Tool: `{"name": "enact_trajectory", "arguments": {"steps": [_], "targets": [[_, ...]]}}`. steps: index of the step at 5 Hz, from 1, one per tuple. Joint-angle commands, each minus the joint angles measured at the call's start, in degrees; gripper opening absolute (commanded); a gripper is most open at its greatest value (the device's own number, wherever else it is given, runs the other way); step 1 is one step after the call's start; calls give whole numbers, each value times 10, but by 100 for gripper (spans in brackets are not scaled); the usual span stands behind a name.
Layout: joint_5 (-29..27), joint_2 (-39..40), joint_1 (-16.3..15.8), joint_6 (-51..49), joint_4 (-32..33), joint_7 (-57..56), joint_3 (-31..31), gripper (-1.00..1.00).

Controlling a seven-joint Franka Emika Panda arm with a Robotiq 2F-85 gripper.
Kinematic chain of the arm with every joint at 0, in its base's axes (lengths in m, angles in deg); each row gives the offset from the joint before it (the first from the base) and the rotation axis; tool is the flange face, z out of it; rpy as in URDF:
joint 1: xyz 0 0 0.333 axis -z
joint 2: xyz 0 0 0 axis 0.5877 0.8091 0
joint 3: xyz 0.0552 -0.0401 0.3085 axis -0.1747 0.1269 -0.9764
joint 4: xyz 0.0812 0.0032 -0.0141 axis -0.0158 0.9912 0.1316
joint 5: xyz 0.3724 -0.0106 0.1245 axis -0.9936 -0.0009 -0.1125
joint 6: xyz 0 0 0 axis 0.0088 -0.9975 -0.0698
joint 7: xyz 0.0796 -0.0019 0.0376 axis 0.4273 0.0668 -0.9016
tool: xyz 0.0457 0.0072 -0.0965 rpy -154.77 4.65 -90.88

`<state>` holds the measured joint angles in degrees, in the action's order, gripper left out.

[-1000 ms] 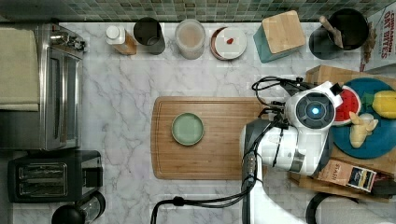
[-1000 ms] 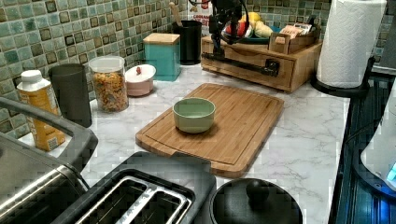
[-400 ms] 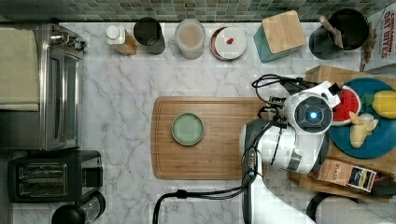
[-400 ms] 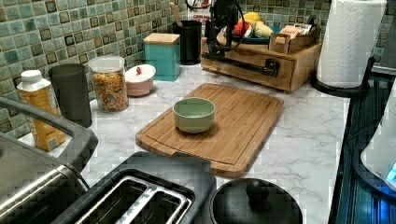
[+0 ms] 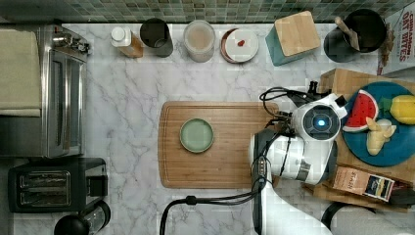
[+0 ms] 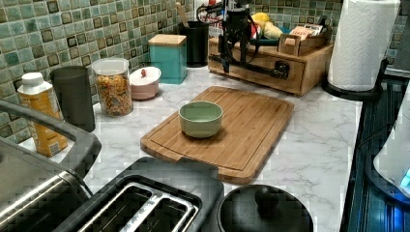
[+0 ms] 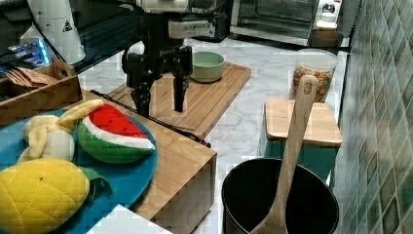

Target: Open the drawer.

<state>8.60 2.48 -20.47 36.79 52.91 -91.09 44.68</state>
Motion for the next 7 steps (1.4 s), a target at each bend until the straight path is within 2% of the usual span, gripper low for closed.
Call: {"name": "enact_trajectory", "arguments": {"steps": [1, 2, 3, 4, 5, 7], "targets": [[-18, 45, 18, 54, 12, 17, 11, 100], [-23, 34, 11, 31, 9, 28, 2, 100], [-66, 30, 19, 5, 2, -7, -34, 100], [-56, 11, -20, 3, 17, 36, -40, 100], [-65, 8, -38, 52, 37, 35, -67, 100], [-47, 13, -112, 73, 40, 141, -94, 100]]}}
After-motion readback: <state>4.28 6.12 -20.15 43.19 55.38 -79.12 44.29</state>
